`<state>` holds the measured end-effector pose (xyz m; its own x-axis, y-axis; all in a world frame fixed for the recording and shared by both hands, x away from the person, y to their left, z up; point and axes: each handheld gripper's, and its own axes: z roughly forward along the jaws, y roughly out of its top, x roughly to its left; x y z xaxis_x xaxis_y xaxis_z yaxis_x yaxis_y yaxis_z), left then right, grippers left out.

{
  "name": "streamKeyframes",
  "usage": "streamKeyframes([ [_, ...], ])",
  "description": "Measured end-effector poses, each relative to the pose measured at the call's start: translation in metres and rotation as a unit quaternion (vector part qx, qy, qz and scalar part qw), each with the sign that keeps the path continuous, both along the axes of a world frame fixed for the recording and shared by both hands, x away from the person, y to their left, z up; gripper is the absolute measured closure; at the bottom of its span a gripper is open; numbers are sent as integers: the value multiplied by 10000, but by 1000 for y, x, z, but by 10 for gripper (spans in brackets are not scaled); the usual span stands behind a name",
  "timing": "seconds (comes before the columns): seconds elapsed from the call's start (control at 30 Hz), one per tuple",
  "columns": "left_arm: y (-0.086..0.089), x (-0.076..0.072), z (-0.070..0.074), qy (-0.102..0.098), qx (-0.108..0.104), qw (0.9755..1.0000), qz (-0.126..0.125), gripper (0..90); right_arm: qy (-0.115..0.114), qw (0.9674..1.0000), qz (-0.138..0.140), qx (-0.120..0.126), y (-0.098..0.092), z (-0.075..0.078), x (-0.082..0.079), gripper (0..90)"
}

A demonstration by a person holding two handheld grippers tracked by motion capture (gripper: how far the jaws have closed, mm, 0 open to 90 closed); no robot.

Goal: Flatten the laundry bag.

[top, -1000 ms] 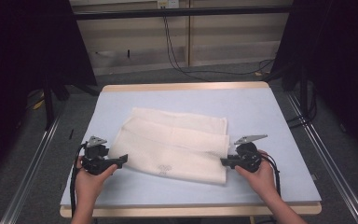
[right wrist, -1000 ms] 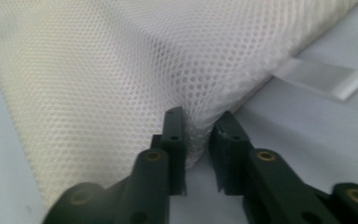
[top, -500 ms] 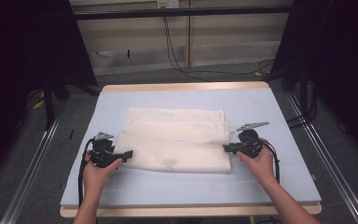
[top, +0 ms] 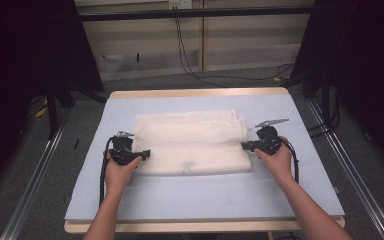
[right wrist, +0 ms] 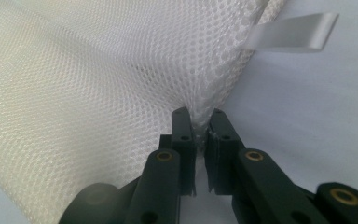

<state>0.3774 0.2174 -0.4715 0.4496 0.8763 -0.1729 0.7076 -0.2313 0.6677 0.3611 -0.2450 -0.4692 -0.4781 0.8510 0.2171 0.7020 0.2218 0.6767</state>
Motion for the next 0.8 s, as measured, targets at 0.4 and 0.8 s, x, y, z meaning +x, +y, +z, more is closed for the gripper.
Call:
streamKeyframes([
  [0.4,24,19,5,144,-261,9985,449,470,-85,9999,107,26,-1,1,-3,827],
  [0.8,32,-1,30,-48,-617,9981,78,830,-319,9992,179,168,-4,10,-11,814],
])
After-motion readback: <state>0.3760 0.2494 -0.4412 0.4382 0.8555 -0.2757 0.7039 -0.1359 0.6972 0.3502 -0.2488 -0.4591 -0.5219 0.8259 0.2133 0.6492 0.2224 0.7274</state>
